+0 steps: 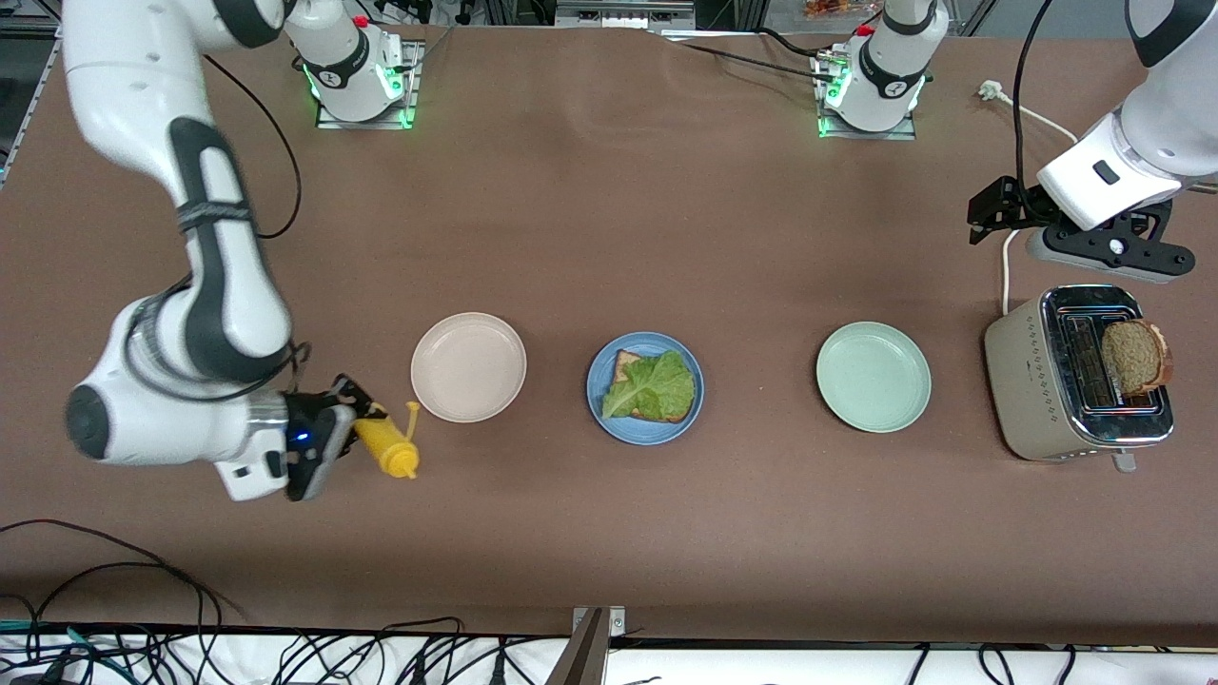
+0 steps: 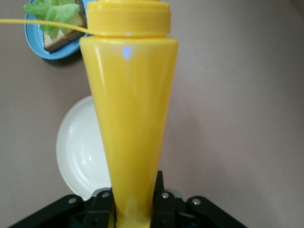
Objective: Make sandwich in blue plate with both arms
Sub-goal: 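Lift the mustard bottle and carry it over the bread on the blue plate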
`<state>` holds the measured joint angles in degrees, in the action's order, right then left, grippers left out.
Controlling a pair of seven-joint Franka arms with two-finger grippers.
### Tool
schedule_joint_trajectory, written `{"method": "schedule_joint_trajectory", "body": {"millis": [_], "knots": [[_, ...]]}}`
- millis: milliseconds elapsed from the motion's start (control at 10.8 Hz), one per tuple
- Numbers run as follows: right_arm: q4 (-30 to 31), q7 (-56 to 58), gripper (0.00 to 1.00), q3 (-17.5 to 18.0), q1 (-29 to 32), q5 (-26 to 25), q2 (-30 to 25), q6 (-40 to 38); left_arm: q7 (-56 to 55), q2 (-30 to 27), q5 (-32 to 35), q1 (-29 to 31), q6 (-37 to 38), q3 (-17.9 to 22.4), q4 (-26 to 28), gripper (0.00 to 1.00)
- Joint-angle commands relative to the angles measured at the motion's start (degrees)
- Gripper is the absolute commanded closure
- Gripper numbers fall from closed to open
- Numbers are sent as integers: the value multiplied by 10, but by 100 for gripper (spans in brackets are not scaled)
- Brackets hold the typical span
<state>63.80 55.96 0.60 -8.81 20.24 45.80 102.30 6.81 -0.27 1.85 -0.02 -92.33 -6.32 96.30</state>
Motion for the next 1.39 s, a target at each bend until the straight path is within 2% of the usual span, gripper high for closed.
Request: {"method": "schedule_joint_trajectory", "body": {"millis": [0,371,742,835,1020,1206,1299], "knots": [[8,-149,100,-12,-101,-127,-29,-18,6,1,-10,2,4,0,-9,0],[6,-324,100,-21,-254,-323,-28,-68,6,1,-11,4,4,1,-9,0],[6,-399,100,-49,-393,-444,-13,-167,3,4,-11,3,4,1,-10,0],[6,-403,100,-67,-434,-468,1,-196,5,5,-10,4,4,1,-10,0],[6,-401,100,-105,-480,-480,20,-228,6,5,-10,5,4,2,-11,0],[6,-401,100,-111,-508,-526,52,-256,6,5,-10,5,4,2,-12,0],[6,-399,100,-111,-512,-532,59,-260,6,5,-10,5,4,2,-12,0]]}}
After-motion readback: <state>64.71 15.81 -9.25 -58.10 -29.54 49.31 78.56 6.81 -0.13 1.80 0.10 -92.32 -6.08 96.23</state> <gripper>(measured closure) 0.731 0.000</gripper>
